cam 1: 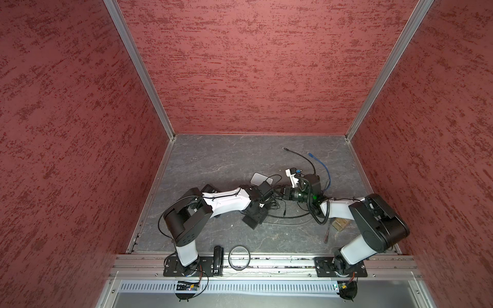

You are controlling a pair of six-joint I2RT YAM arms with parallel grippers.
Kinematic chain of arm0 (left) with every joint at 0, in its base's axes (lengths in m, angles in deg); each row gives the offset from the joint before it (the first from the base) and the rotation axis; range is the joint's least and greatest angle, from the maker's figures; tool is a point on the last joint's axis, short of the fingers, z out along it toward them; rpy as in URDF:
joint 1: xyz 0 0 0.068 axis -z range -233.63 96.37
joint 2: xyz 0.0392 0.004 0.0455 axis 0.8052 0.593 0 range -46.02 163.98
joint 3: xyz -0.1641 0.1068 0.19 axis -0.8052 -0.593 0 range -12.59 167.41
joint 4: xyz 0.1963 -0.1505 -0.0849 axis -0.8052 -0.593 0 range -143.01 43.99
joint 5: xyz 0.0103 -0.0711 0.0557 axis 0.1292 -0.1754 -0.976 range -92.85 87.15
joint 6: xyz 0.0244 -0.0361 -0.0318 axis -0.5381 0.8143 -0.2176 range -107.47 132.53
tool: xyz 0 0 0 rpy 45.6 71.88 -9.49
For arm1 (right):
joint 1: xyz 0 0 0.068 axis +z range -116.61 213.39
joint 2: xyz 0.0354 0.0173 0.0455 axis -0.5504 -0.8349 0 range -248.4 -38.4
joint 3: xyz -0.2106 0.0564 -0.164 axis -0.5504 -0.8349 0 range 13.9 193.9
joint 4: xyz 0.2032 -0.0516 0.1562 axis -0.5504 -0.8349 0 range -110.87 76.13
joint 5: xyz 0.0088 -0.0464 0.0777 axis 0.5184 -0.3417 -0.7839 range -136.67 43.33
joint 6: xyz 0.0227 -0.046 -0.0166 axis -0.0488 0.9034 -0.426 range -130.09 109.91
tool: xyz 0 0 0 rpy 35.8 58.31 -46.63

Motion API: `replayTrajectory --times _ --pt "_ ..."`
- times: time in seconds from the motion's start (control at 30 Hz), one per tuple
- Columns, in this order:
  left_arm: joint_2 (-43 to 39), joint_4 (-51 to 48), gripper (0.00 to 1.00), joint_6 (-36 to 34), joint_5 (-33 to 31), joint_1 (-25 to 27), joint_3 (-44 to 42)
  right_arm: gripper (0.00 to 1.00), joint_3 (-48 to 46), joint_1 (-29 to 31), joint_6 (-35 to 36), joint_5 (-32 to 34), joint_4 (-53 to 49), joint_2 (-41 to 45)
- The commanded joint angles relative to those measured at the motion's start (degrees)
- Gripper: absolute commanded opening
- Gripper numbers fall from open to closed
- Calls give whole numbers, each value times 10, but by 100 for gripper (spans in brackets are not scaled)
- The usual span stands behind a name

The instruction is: Insert the plug into the switch port

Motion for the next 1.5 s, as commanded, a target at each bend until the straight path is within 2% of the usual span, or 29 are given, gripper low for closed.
replayTrajectory --times 0.0,0.17,0.23,0.43,0.73,0.87,1.07,1.27,1.47 --pt "19 -12 75 9 -6 -2 4 8 -4 -2 -8 -5 24 -4" --pt "22 -15 76 10 -7 -2 5 8 -6 -2 -8 -5 28 -4" --pt "24 -13 73 9 -5 -2 5 8 -7 -2 -7 -5 29 -4" --pt "21 -12 50 7 -14 -2 9 8 -9 -2 -8 -5 32 0" --pt "-76 39 36 -12 -78 1 -10 8 -8 -2 1 -6 14 36" --pt "-136 112 33 -39 -102 6 -47 8 0 -2 27 -4 -25 70" --pt "-194 274 20 -131 -126 34 -131 8 -5 -2 51 7 -52 128" --pt "-242 480 20 -228 -123 61 -244 8 -9 -3 67 10 -68 176" --pt "-262 621 16 -298 -119 60 -316 9 -14 -2 82 -52 -76 225"
